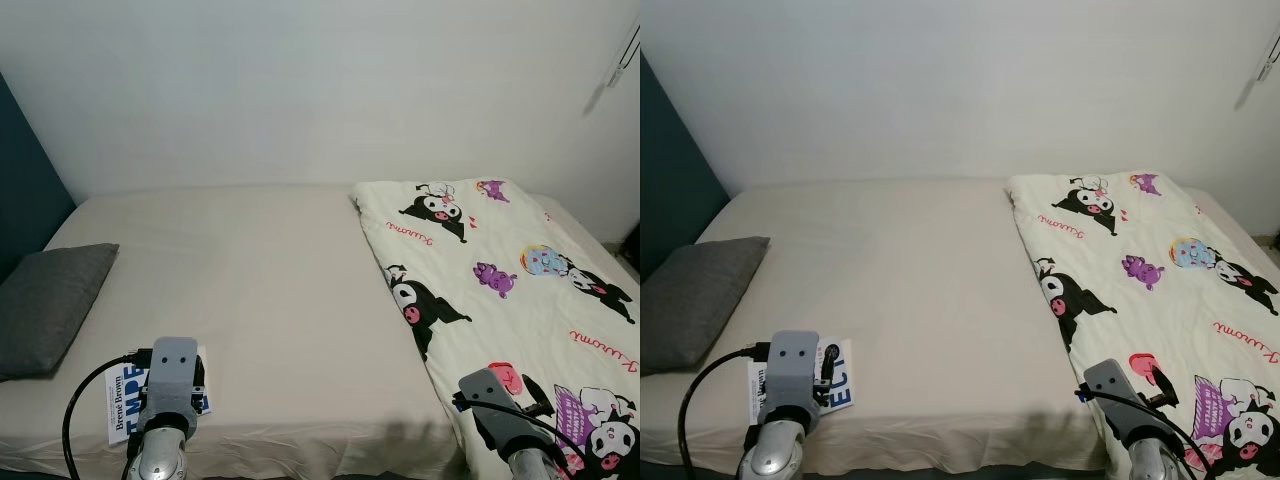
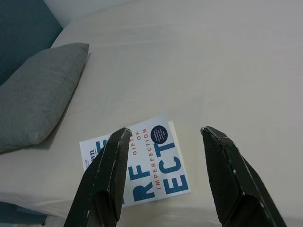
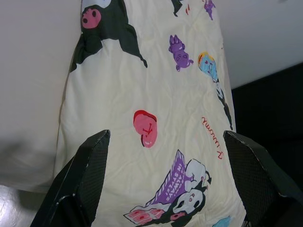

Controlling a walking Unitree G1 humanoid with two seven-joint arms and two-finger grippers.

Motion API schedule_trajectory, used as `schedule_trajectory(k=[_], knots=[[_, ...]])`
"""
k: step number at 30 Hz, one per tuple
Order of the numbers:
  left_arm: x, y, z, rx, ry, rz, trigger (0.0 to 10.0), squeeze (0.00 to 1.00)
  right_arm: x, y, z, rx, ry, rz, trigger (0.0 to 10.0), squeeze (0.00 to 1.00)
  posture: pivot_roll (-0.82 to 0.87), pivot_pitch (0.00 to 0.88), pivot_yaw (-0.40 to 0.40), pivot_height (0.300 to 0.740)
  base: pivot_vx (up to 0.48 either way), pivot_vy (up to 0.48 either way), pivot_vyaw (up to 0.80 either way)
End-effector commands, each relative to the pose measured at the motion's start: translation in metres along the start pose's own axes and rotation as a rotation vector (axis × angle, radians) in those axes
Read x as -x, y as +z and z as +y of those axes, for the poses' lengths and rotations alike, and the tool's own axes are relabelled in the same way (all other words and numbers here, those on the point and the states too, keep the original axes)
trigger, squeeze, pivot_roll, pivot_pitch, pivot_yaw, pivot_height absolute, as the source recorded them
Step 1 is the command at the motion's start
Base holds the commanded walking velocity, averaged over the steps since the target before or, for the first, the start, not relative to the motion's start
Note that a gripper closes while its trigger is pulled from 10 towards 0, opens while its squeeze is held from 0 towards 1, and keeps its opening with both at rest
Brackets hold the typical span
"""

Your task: Clean up the room

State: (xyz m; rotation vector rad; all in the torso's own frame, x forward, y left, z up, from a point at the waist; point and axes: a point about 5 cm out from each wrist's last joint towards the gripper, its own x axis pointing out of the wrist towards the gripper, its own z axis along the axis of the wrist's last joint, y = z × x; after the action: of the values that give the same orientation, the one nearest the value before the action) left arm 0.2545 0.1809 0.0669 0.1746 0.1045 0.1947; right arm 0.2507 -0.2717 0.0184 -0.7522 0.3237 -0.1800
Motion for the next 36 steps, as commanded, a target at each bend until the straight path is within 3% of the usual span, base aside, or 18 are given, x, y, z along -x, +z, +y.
schedule_trajectory(k=[1,36], knots=[[0.0019,-0.0053,0.0016,-0.013,-0.001,0.024,10.0,0.00,0.0036,-0.0061,0.0042,0.002,0.011,0.024,10.0,0.00,0.03,0.133,0.005,0.740,0.000,0.000,0.00],[0.0024,-0.0060,0.0029,-0.016,0.000,0.024,10.0,0.00,0.0047,-0.0072,0.0040,0.002,0.011,0.023,10.0,0.00,0.03,0.131,0.006,0.740,0.000,0.000,0.00]])
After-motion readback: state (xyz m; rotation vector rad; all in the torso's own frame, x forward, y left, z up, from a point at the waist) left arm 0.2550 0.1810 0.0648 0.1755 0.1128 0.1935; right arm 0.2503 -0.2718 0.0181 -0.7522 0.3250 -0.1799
